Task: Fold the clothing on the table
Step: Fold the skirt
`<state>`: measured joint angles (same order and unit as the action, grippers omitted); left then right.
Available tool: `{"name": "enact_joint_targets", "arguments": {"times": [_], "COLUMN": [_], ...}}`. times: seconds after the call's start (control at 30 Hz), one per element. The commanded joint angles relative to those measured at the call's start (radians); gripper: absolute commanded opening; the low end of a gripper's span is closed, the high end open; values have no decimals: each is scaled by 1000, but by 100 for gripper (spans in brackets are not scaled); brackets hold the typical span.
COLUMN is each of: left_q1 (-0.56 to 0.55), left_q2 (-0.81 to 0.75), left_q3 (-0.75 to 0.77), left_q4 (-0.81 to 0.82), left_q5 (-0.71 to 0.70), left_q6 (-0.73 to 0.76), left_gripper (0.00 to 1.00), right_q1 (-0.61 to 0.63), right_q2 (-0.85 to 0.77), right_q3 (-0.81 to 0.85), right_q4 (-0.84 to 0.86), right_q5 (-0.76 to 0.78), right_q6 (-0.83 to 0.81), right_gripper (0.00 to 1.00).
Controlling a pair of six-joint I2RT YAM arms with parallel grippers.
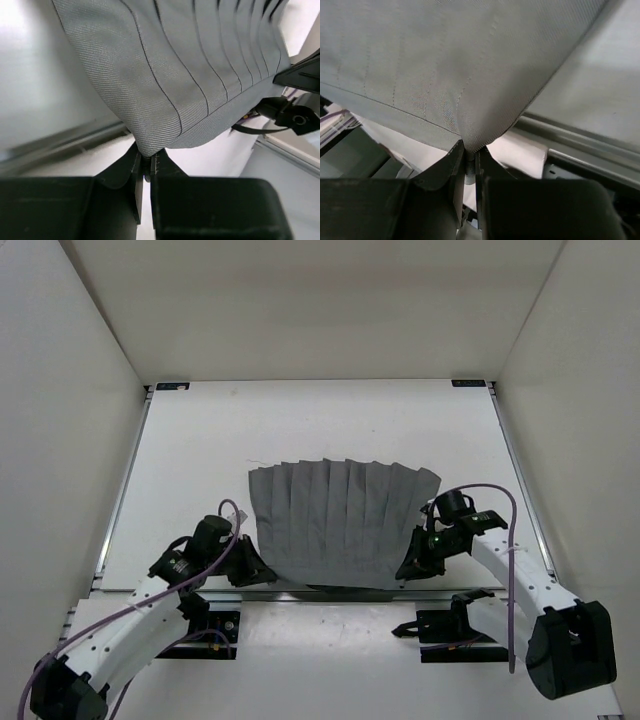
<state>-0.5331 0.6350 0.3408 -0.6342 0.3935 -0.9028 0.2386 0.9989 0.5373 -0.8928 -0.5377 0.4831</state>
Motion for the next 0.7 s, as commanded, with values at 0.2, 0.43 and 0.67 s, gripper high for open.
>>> {"name": "enact_joint_targets", "arguments": {"times": [0.2, 0.43, 0.67], "left_q1": [251, 386, 401], "left_q2": [404, 945, 879], "left_q3": [526, 785, 663], "left_q4": [-62, 209, 265], "left_q5": [-45, 175, 118], "left_q6": [206, 139, 131], "left_gripper": [2, 53, 52], "right_q1": [-136, -199, -281], "right_q2": [323, 793, 602], "right_q3": [556, 1047, 731], "right_q4": [-115, -75, 147], "right_q5": [68, 114, 179], "right_q6": [-146, -149, -118], "right_gripper": [0, 37, 67]}}
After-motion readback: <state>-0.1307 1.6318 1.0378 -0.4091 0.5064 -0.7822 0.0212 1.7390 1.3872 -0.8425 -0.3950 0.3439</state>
